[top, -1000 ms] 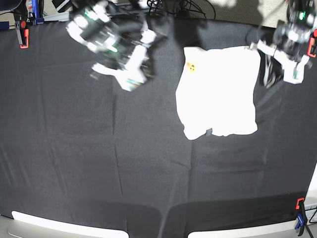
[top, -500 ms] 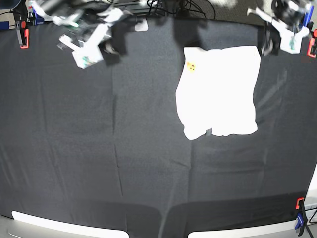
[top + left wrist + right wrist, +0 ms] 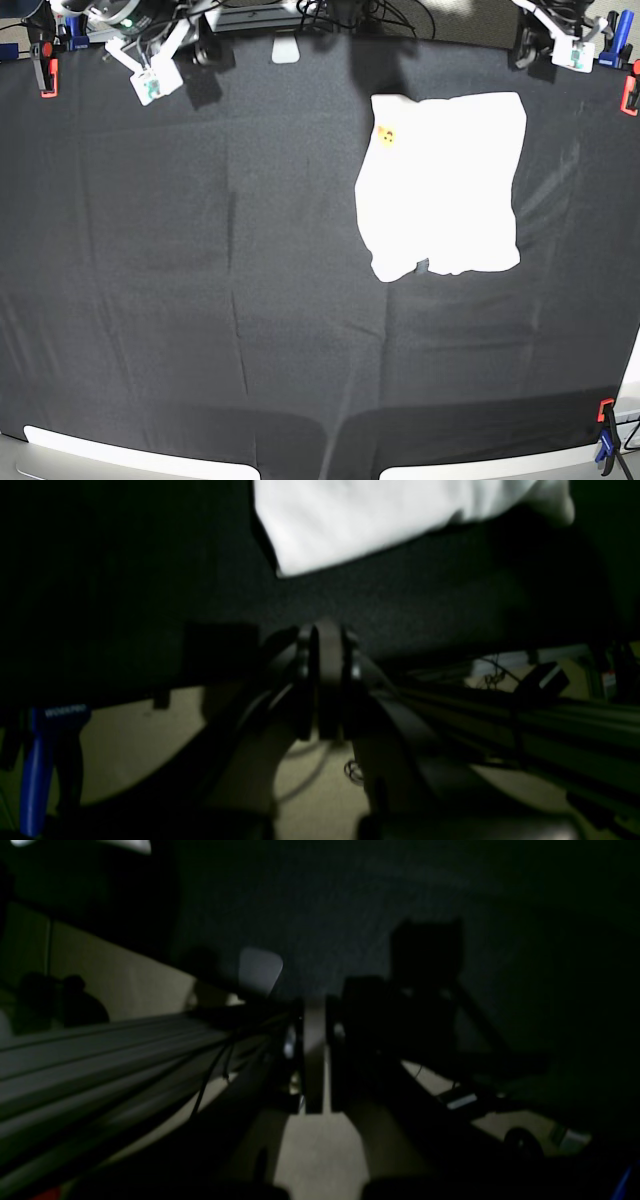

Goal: Layout the t-shirt on the table in an organized manner, then fold the t-shirt properly

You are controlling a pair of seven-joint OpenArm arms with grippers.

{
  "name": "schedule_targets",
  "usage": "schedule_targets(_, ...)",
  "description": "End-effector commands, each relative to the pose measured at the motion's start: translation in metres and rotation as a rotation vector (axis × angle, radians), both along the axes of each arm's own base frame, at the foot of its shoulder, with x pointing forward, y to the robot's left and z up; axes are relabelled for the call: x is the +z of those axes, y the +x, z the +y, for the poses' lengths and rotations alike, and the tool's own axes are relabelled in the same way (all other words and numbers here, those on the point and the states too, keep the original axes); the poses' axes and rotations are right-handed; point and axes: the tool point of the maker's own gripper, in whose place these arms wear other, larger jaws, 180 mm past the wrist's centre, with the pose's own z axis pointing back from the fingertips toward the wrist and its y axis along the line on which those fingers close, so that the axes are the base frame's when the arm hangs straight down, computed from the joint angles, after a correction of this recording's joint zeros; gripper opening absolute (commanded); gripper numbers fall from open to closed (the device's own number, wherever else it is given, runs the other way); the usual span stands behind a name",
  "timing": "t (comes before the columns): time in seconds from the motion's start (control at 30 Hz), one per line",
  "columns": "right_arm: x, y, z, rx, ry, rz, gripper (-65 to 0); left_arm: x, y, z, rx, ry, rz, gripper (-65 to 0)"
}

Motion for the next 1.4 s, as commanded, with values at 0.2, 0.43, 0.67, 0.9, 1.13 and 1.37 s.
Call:
schedule_targets(0.2,-0.007,-0.025,-0.013,0.026,-0.095,0.081,-65.0,0.001,-0.021,0.0,0.008,-0.018,0.049,-65.0)
schedule_targets(0.43,-0.04,-0.073,-0.038,0.05,-0.112,0.273,-65.0,-0.032,-0.054,0.009,0.088,-0.073,0.153,-65.0)
schedule_targets(0.67,-0.088,-0.135,-0.067,0.0,-0.096,0.525,-65.0,-0.103,-0.102,0.029,0.211,-0.139,0.285,-65.0)
schedule_targets(0.9,-0.128,-0.175,-0.088,-0.082,-0.064,0.665,-65.0,-0.164,-0.141,0.03,0.327,-0.259,0.381,-65.0)
schedule_targets(1.13,-0.184,-0.21,-0.102,0.03,-0.107,0.829,-65.0,-0.203,-0.148,0.035,0.33,-0.206,0.384,-65.0)
schedule_targets(1.37,-0.233,-0.219,-0.083,0.152,-0.101,0.905,-65.0,-0.224,-0.131,0.028,0.346,-0.224,0.403,-53.4)
